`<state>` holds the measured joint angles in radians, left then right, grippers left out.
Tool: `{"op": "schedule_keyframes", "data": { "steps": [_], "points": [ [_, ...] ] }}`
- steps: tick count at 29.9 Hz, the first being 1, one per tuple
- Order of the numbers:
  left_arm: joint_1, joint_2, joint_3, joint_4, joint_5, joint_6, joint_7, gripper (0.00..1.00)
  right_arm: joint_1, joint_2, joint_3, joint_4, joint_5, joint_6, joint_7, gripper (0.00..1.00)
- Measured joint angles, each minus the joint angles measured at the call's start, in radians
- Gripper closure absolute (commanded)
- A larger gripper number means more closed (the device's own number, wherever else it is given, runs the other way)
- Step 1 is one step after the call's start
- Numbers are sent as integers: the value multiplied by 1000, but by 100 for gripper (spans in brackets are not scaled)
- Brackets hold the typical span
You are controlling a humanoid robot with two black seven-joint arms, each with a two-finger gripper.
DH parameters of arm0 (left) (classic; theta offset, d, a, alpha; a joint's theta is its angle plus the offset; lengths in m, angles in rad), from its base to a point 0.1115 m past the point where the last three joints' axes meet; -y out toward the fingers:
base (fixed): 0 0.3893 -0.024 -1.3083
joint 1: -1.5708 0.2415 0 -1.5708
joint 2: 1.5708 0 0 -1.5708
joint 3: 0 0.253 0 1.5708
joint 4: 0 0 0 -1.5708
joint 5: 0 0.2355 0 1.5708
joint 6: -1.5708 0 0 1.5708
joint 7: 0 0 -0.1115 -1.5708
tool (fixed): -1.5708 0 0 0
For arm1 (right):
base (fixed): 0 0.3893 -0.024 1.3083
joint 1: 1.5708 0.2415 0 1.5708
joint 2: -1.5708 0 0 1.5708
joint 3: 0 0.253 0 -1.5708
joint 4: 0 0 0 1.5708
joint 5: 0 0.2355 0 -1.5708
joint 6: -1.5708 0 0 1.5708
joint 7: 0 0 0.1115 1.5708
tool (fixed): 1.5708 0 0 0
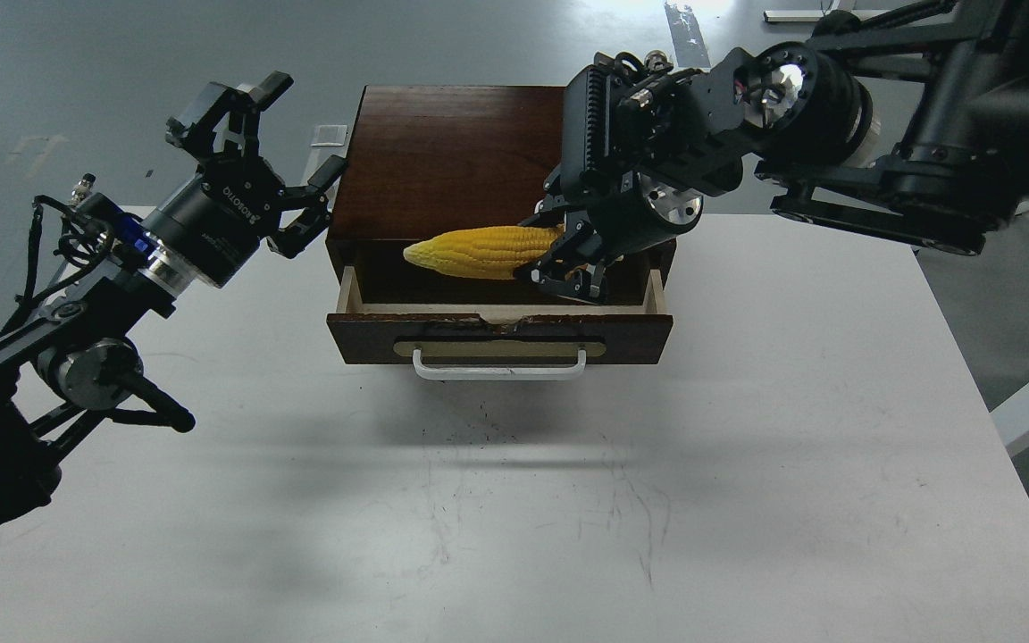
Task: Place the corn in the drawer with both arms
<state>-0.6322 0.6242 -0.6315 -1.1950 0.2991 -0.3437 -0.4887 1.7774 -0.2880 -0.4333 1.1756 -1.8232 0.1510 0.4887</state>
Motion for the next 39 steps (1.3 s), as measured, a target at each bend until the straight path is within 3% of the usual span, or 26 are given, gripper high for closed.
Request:
{"op": "schedule_keyframes", "data": {
  "steps": [10,22,31,39],
  "points": [
    [5,1,0,0,-1,0,0,1,-29,7,-17,-10,9,-13,0,46],
    [6,0,-1,-1,0,0,0,1,-55,-2,-18,-17,21,-13,0,26],
    [9,7,-1,-2,0,0,0,1,-53,-13,-13,-19,40,-13,0,23],
    [10,11,-6,-2,0,-1,0,1,-26,-94,10,-16,242,-14,0,5]
  ]
}}
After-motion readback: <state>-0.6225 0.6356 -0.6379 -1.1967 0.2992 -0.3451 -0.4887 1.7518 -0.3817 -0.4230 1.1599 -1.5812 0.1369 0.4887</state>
